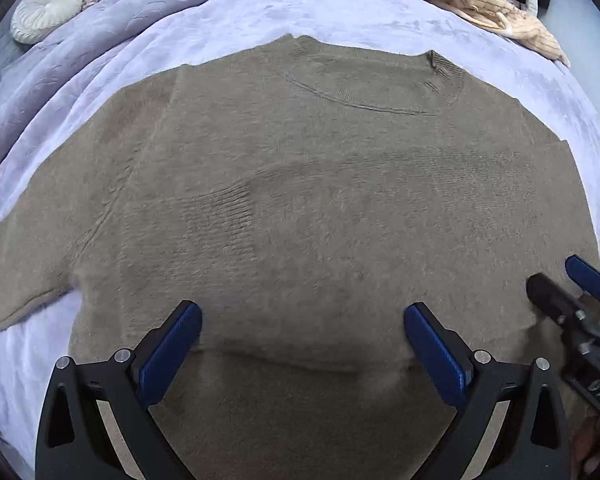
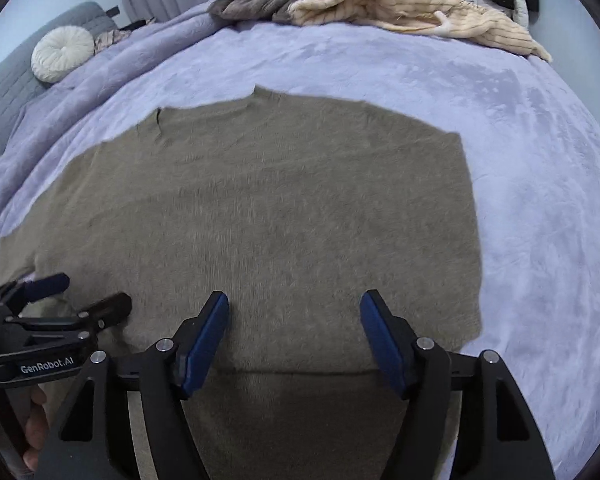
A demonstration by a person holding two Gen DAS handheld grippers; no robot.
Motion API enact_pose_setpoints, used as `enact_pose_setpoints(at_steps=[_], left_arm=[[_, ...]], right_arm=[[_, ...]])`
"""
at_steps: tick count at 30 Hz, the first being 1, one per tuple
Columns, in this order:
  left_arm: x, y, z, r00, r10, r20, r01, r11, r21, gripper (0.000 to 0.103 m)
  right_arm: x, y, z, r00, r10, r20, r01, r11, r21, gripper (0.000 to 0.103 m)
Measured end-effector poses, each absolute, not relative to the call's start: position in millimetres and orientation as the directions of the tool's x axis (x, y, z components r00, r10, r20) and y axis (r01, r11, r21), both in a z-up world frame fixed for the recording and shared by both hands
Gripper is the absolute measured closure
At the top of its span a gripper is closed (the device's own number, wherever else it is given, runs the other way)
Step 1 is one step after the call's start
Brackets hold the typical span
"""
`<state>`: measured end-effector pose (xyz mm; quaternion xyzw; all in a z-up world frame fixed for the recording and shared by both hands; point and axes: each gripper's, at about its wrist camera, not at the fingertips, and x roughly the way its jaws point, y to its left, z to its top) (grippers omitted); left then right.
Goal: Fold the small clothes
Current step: 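Withdraw the right gripper from the folded sleeve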
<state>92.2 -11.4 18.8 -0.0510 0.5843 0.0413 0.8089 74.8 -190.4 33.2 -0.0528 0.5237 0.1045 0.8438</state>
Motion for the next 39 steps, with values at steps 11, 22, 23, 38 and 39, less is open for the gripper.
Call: enact_pose_setpoints(at_steps=[11,22,23,38,39], left_arm=[[3.4,-8.2,11.4,0.321,-0.034,-0.946,-0.03,0.999,-0.046,0.001],[-106.4,13.8,45.0,0.379,-0.004,-0.926,0.101,0.994,0.037,0.001],[-107.2,11.7,54.6,0.412,-0.026,-0.911,0.11,0.994,0.022,0.001],[-153.7,0.7,31.9,0.329,-0.04,-0.943,0.18,0.983,0.021,0.0],[-152.9,5.3,34.6,0.335,-0.042,-0.941,0.167,0.986,0.016,0.0]], right_arm=[[-8.1,-167.0,28.1,0.413,0.159,-0.897,-0.379,0.925,-0.01,0.029],[-126.0,-210.4,42.8,0.44,0.136,-0.888,-0.524,0.842,-0.131,0.023],[-125.9,-206.7,52.0,0.45,0.172,-0.876,-0.536,0.837,-0.111,0.023],[-147.2,-188.0,23.8,0.353,0.239,-0.905,-0.702,0.707,-0.088,0.022],[-150.1,-190.8,25.6,0.346,0.23,-0.91,-0.702,0.706,-0.089,0.022]])
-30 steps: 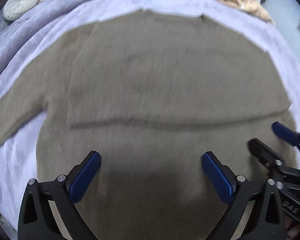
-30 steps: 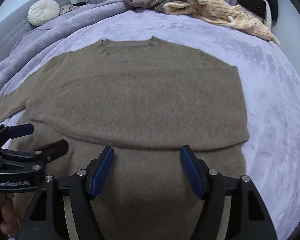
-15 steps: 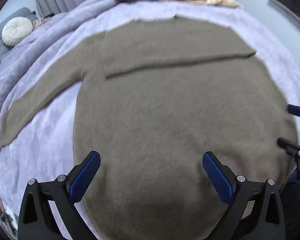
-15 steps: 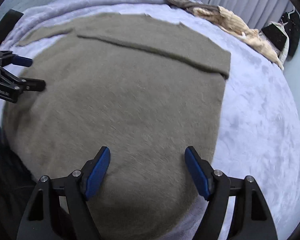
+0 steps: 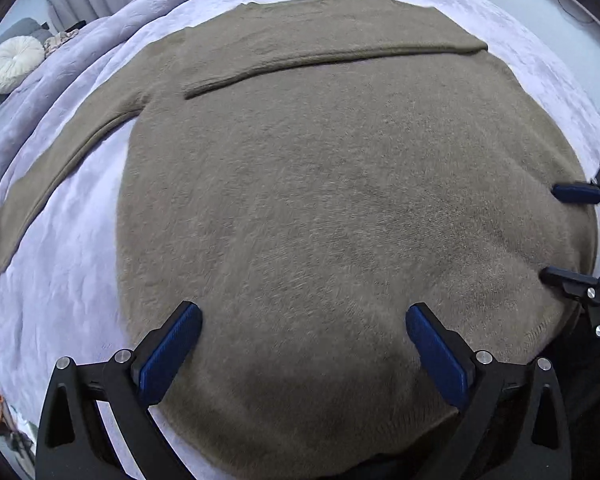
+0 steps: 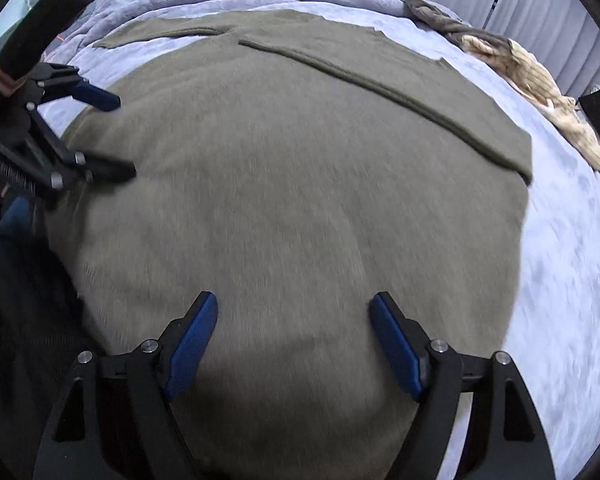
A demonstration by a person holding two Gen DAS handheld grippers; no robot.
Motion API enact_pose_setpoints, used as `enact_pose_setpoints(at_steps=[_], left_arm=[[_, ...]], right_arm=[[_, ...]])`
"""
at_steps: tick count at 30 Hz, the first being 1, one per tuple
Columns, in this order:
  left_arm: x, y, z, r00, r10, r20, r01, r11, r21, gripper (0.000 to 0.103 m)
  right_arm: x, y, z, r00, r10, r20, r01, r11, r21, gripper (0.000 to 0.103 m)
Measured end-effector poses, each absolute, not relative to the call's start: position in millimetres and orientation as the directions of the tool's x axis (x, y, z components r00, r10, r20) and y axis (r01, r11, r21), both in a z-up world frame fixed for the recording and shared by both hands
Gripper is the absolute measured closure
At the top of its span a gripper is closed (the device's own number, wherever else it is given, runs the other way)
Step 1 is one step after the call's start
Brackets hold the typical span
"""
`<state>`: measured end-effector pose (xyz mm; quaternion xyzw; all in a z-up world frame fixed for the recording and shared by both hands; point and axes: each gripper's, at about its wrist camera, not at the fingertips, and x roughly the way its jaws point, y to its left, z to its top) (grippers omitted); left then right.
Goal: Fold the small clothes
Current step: 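Withdraw the right gripper from the folded sleeve, then move the left gripper to the ribbed cuff of the other sleeve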
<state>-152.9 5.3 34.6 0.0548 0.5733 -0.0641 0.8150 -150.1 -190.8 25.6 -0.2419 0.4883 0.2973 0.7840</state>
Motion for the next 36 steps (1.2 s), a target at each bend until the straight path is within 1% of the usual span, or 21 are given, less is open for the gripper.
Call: enact_pose_setpoints(at_steps=[3,5,7,10,12,16,19,22,30,36], left_arm=[[-148.4,26.8,48.6,0.377,-0.044,-0.925,0.066,0.998,-0.021,0.0],[-136.7,52.6,54.9,0.399,-0.047,-0.916,-0.041,0.997,-0.069,0.0],[-122.1,79.0,59.1,0.412,-0.018,-0.911,-0.167,0.981,-0.096,0.0],[-105.3,116.7,61.3,0.418,0.048,-0.907,-0.32,0.942,-0.098,0.0],[-91.6,139.3,59.6,0.424,0.086,-0.901,-0.39,0.916,-0.096,0.0],[-59.8,194.5,49.7,0.401,0.171,-0.9,-0.518,0.853,-0.069,0.0],[-62.8,229.2,47.7,0.388,0.2,-0.9,-0.605,0.792,-0.085,0.0],[-66.4,261.7,40.7,0.373,0.225,-0.9,-0.675,0.732,-0.097,0.0],[-94.0,362.3,13.4,0.361,0.233,-0.903,-0.811,0.556,-0.181,0.0],[-103.0,413.0,-4.8,0.441,0.204,-0.874,-0.818,0.493,-0.298,0.0]], right_arm=[[-145.4,-188.6,42.4,0.334,0.212,-0.919,-0.686,0.723,-0.083,0.021],[-137.7,-183.6,59.9,0.398,0.222,-0.89,-0.658,0.745,-0.109,0.021],[-125.7,-173.9,74.1,0.452,0.243,-0.858,-0.631,0.767,-0.115,0.021],[-96.3,-151.7,85.9,0.515,0.242,-0.823,-0.577,0.807,-0.124,0.021],[-70.4,-134.4,87.5,0.54,0.235,-0.808,-0.538,0.835,-0.116,0.021],[-24.4,-109.4,84.5,0.542,0.196,-0.817,-0.455,0.886,-0.089,0.021],[-1.6,-97.9,86.7,0.52,0.209,-0.828,-0.432,0.901,-0.044,0.021],[8.7,-85.0,85.8,0.505,0.229,-0.832,-0.442,0.897,-0.021,0.021],[7.4,-36.3,83.5,0.491,0.238,-0.838,-0.508,0.86,-0.054,0.021],[11.4,-3.0,77.8,0.481,0.222,-0.848,-0.543,0.835,-0.089,0.021]])
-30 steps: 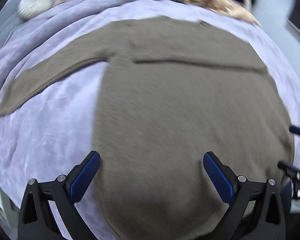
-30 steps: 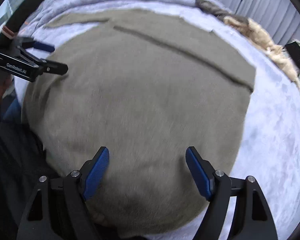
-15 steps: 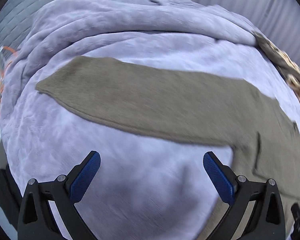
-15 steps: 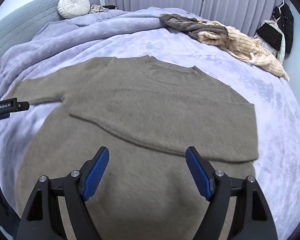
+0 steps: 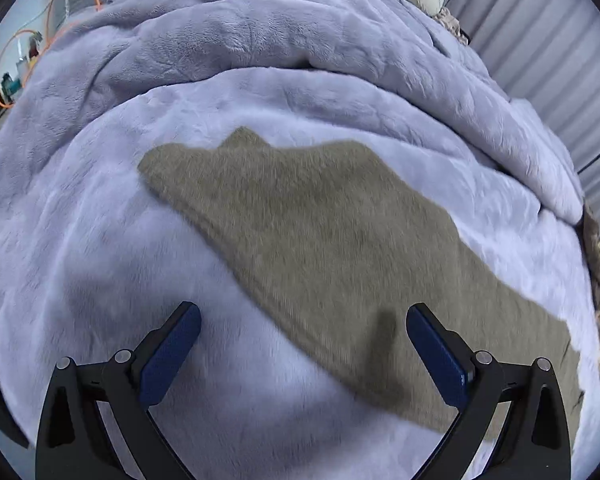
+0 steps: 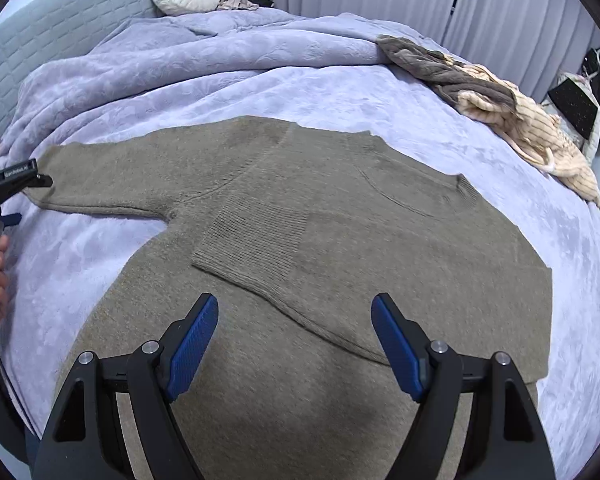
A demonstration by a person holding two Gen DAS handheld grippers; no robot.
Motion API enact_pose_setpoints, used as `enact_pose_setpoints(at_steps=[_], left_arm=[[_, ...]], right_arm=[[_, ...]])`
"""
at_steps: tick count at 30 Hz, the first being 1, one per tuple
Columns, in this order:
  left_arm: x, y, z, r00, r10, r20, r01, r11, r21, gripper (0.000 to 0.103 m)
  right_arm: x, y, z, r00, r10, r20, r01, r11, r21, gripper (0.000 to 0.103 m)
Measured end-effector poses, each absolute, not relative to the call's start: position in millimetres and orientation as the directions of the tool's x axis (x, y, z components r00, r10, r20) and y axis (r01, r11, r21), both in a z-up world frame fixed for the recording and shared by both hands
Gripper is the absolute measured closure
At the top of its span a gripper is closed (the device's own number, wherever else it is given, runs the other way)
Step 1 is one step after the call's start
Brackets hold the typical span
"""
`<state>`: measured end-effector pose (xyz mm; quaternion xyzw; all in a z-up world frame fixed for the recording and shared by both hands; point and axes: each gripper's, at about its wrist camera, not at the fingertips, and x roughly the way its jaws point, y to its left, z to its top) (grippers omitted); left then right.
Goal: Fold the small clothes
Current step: 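Move the left gripper to the ribbed cuff of the other sleeve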
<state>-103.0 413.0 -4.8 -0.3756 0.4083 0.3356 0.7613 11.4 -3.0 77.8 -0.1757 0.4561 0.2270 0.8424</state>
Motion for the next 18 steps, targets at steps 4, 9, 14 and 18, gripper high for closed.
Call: enact_pose_setpoints(at_steps=[4,9,14,18], left_arm=[[-89.7,429.5,-5.3,0.474,0.219,-0.853,-0.803,0.505,-0.317,0.0],[-75.5,440.3,-4.0,0.496,0.218,-0.841,-0.789,0.518,-0.331,0.0],[-77.3,445.5,-0.6,0.522,0.216,-0.825,-0.779,0.514,-0.358,0.0],[-79.2,448.5,-1.7,0.537,0.214,-0.816,-0.771,0.517,-0.372,0.0]], right_arm=[[20.4,21.1,76.7,0.475,0.227,-0.85,-0.552,0.83,-0.086,0.021],[37.6,51.7,75.6,0.461,0.239,-0.855,-0.553,0.83,-0.066,0.021],[52.2,82.2,75.2,0.455,0.253,-0.854,-0.558,0.828,-0.053,0.021],[64.7,103.7,68.7,0.433,0.264,-0.862,-0.555,0.832,-0.024,0.021]])
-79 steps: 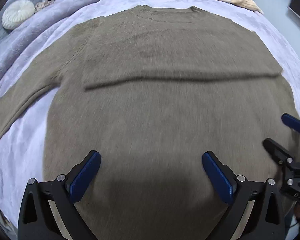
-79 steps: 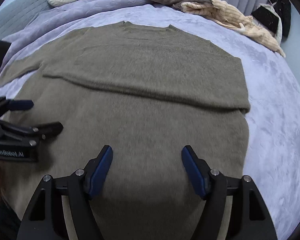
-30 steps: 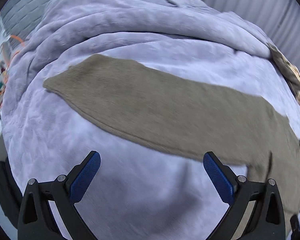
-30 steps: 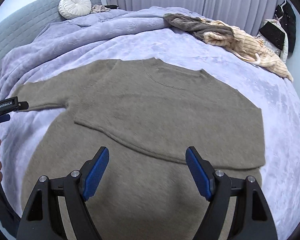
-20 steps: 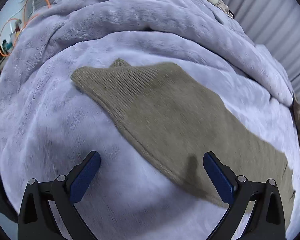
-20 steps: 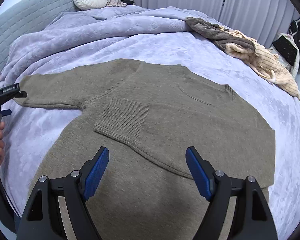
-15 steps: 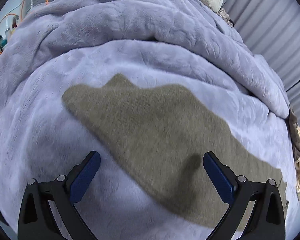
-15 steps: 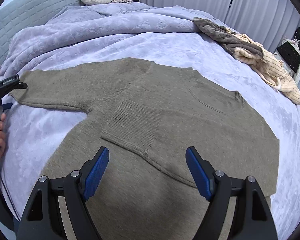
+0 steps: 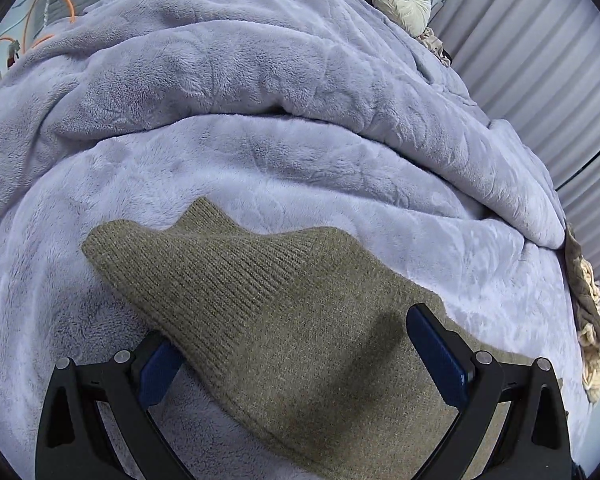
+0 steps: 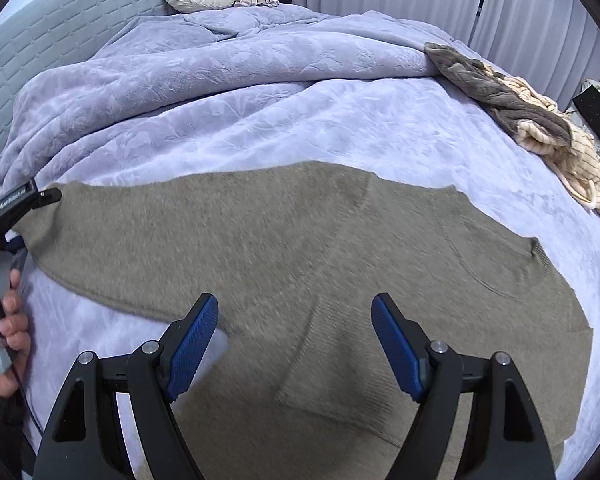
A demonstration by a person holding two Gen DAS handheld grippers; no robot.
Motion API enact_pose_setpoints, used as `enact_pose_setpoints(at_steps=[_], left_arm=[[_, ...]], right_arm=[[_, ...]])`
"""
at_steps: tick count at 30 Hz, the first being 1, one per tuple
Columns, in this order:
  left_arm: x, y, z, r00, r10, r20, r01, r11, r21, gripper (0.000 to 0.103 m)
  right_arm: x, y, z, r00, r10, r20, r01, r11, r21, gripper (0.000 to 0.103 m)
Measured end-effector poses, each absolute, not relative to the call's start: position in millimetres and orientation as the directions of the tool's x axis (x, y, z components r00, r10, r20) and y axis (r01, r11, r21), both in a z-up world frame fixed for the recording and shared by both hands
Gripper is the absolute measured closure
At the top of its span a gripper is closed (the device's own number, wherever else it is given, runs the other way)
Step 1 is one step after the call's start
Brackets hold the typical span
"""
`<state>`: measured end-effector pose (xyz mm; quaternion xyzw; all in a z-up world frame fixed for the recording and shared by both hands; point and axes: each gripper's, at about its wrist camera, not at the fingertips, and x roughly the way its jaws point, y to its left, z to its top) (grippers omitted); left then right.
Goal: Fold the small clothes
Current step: 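Move the left gripper to the ribbed cuff of the other sleeve, then close the left gripper on the ribbed sleeve cuff, then lift the cuff with the left gripper and carry it across the sweater body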
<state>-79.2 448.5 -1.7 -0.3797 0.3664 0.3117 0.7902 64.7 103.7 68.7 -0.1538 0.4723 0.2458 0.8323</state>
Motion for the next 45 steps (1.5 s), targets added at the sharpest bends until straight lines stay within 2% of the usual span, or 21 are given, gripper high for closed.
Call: enact_pose_setpoints(at_steps=[5,8,10,12,14,16,18,26,30,34,37,41,45], left_arm=[[-84.7,456.5,-0.3,0.565,0.223,-0.794,-0.757,0.523,-0.391,0.001],[-92.6,461.8,-0.4,0.587,0.23,-0.776,-0.751,0.512,-0.416,0.02],[-96.4,465.3,-3.6,0.605,0.216,-0.766,-0.742,0.503,-0.444,0.043],[-98.7,470.2,-7.9,0.606,0.205,-0.768,-0.741,0.495,-0.453,0.056],[-102.2,473.5,-9.4,0.624,0.196,-0.757,-0.73,0.492,-0.475,0.064],[-104.0,475.2,-9.1,0.646,0.185,-0.741,-0.714,0.49,-0.5,0.083],[-105.3,475.5,-6.7,0.662,0.183,-0.727,-0.702,0.491,-0.516,0.092],[-126.8,462.9,23.3,0.63,0.319,-0.708,-0.743,0.513,-0.43,0.092],[-122.9,465.6,20.3,0.61,0.298,-0.734,-0.749,0.519,-0.411,0.092],[-123.6,464.8,25.6,0.627,0.289,-0.724,-0.733,0.534,-0.421,0.094],[-122.9,469.5,20.6,0.639,0.246,-0.729,-0.718,0.531,-0.45,0.094],[-127.5,472.4,15.3,0.686,0.187,-0.703,-0.67,0.54,-0.51,0.095],[-131.5,470.3,18.2,0.703,0.19,-0.685,-0.658,0.541,-0.524,0.095]], right_arm=[[72.4,121.2,56.7,0.404,0.262,-0.877,-0.546,0.838,-0.001,0.021],[72.5,127.5,51.8,0.399,0.251,-0.882,-0.551,0.835,-0.012,0.021],[72.5,129.8,49.4,0.399,0.246,-0.883,-0.551,0.834,-0.017,0.021],[72.7,130.9,47.0,0.396,0.242,-0.886,-0.548,0.836,-0.016,0.021],[73.1,131.2,45.9,0.393,0.24,-0.888,-0.545,0.839,-0.015,0.021],[72.9,131.9,45.0,0.389,0.24,-0.889,-0.543,0.84,-0.011,0.021],[72.5,134.2,44.4,0.391,0.233,-0.89,-0.545,0.838,-0.02,0.021],[84.7,142.2,40.4,0.408,0.188,-0.893,-0.523,0.85,-0.06,0.021],[99.9,151.3,20.6,0.353,0.158,-0.922,-0.486,0.873,-0.037,0.021],[94.9,176.3,12.4,0.35,0.142,-0.926,-0.504,0.862,-0.058,0.021],[81.1,190.7,19.3,0.376,0.154,-0.913,-0.556,0.826,-0.089,0.021],[68.4,184.9,33.0,0.354,0.228,-0.907,-0.57,0.822,-0.016,0.021],[62.8,176.4,41.9,0.378,0.234,-0.896,-0.562,0.827,-0.022,0.021]])
